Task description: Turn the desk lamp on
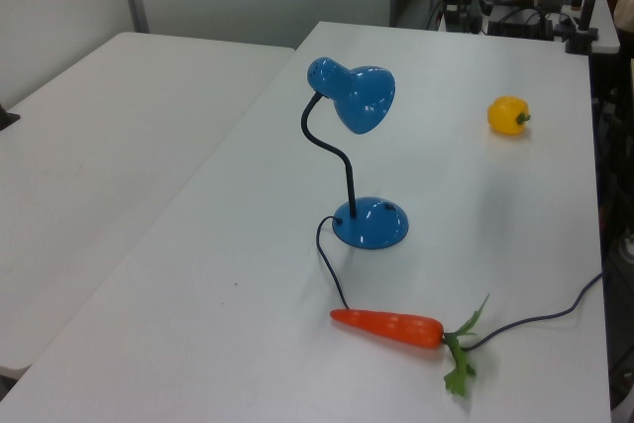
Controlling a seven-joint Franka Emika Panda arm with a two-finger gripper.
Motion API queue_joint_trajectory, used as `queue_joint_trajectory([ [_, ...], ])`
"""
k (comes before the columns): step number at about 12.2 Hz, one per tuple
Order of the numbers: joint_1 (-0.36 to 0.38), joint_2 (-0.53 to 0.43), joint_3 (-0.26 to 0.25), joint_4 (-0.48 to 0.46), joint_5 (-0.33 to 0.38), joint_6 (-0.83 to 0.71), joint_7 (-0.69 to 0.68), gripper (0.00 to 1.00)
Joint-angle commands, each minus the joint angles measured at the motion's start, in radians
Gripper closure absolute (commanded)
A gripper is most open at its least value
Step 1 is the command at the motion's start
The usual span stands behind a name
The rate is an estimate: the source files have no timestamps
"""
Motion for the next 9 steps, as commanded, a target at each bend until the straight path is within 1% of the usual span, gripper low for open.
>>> queue_joint_trajectory([
  [1, -0.002, 0.010, -0.003, 0.022, 0.019, -0.039, -0.040, 0.00],
  [3, -0.004, 0.008, -0.003, 0.024, 0.019, -0.056, -0.060, 0.00],
  [9, -0.002, 0.010, -0.003, 0.024, 0.018, -0.055, -0.061, 0.00],
])
